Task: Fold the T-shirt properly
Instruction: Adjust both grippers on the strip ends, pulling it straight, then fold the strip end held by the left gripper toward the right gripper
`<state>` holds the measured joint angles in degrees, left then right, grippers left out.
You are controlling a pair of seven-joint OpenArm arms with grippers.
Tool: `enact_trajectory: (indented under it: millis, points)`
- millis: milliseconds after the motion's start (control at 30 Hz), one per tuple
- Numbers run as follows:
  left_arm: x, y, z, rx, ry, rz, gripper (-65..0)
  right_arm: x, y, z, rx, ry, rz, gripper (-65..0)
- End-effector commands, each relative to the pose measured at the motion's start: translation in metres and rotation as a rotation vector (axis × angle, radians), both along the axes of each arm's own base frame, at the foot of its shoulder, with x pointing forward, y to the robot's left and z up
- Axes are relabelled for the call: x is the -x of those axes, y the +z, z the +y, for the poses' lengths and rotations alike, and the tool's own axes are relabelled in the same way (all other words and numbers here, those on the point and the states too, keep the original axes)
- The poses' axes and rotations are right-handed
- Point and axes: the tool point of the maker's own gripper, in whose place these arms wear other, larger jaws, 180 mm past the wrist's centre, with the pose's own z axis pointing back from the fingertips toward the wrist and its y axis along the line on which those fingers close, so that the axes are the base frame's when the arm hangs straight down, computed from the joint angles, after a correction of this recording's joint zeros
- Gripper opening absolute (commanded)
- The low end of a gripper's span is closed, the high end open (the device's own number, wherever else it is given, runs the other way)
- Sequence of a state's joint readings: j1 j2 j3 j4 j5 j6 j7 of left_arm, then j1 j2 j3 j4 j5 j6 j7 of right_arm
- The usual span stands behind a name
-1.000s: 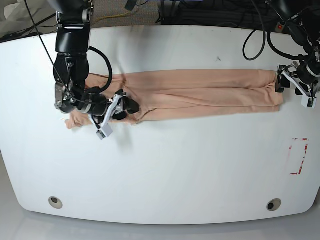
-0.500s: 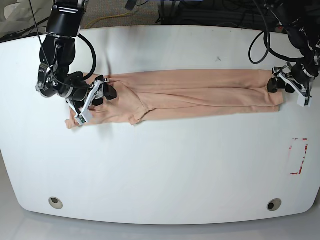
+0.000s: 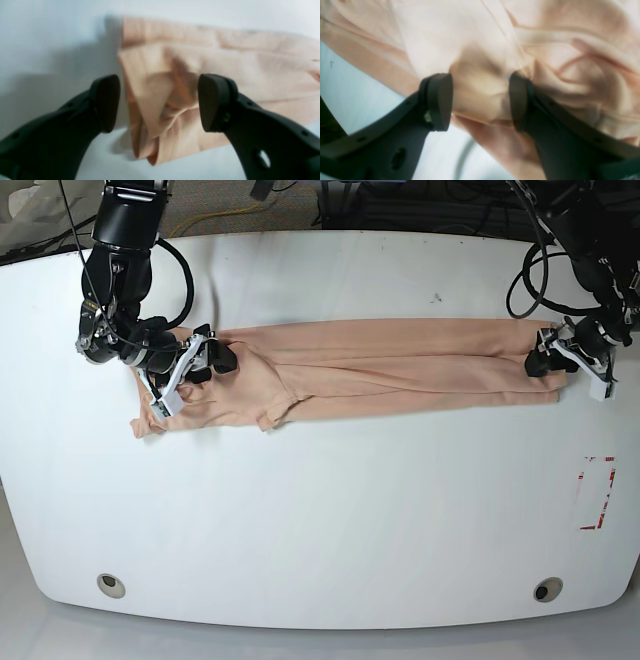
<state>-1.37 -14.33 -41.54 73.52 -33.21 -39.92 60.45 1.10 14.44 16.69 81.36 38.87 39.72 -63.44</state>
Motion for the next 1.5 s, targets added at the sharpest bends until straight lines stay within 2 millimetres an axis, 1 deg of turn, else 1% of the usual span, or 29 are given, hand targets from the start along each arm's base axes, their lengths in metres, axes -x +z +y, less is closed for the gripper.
enact_trajectory:
  millis: [0,100,167,233,267,300,367,433,500,633,700,800,833,933,1033,1200,1300,1333,1367,1400,1467]
  points:
    - [-0.005,0.004,0.003,-0.002,-0.011,-0.006,-19.4,-0.008,0.009,-0.005,0.009,0.000,-0.033,-30.0]
    - [-0.003,-0.001,0.002,-0.008,-0.033,0.017,-19.7,-0.008,0.010,-0.002,-0.003,0.000,-0.035,-30.0]
    - [-0.001,-0.005,-0.004,-0.005,-0.049,0.030,-20.3,-0.009,0.010,-0.001,-0.004,0.000,-0.037,-30.0]
    - [0.007,-0.010,-0.006,-0.002,-0.056,0.049,-20.8,-0.010,0.010,-0.002,0.000,0.000,-0.038,-30.0]
    - [0.009,-0.012,-0.006,-0.002,-0.055,0.054,-22.5,-0.010,0.010,-0.002,0.000,0.000,-0.038,-30.0]
    - [0.010,-0.012,-0.006,-0.001,-0.055,0.056,-26.5,-0.010,0.010,-0.002,0.000,0.000,-0.038,-30.0]
    - [0.010,-0.013,-0.007,0.002,-0.053,0.055,-38.3,-0.010,0.011,-0.002,0.002,0.000,-0.039,-30.0]
    - [0.009,-0.013,-0.008,0.005,-0.053,0.052,-55.6,-0.010,0.011,-0.002,0.002,0.000,-0.039,-30.0]
    - [0.008,-0.012,-0.008,0.005,-0.053,0.051,-64.6,-0.010,0.011,-0.002,0.002,0.000,-0.039,-30.0]
    - [0.007,-0.010,-0.008,0.000,-0.055,0.043,-65.0,-0.010,0.010,-0.002,0.001,0.000,-0.038,-30.0]
    - [0.004,-0.004,-0.007,-0.014,-0.060,0.028,-65.0,-0.010,0.010,-0.002,0.000,-0.002,-0.036,-30.0]
    - [-0.002,0.014,-0.005,-0.068,-0.079,-0.016,-65.0,-0.008,0.009,-0.002,0.000,-0.002,-0.033,-30.0]
    - [-0.005,0.025,-0.006,-0.098,-0.093,-0.037,-65.0,-0.008,0.009,-0.002,0.000,-0.001,-0.033,-30.0]
    - [-0.004,0.039,-0.012,-0.149,-0.129,-0.041,-65.0,-0.007,0.008,-0.001,-0.001,0.001,-0.031,-30.0]
    - [-0.003,0.060,-0.019,-0.225,-0.173,-0.061,-65.0,-0.007,0.008,-0.001,-0.001,0.001,-0.031,-30.0]
    - [-0.006,0.082,-0.060,-0.263,-0.242,-0.106,-64.6,-0.007,0.008,-0.001,0.000,0.001,-0.032,-30.0]
    - [-0.010,0.088,-0.093,-0.265,-0.320,-0.122,-64.6,-0.007,0.008,-0.001,0.000,0.001,-0.032,-30.0]
    - [-0.015,0.091,-0.111,-0.255,-0.357,-0.144,-64.6,-0.007,0.008,-0.001,0.000,0.001,-0.032,-30.0]
    - [-0.018,0.093,-0.124,-0.246,-0.386,-0.155,-64.6,-0.007,0.008,-0.001,0.000,0.001,-0.032,-30.0]
    - [-0.019,0.093,-0.132,-0.240,-0.402,-0.160,-64.6,-0.007,0.008,0.000,0.000,0.003,-0.032,-30.0]
    - [-0.020,0.090,-0.155,-0.206,-0.449,-0.166,-64.6,-0.007,0.008,0.000,0.000,0.003,-0.032,-30.0]
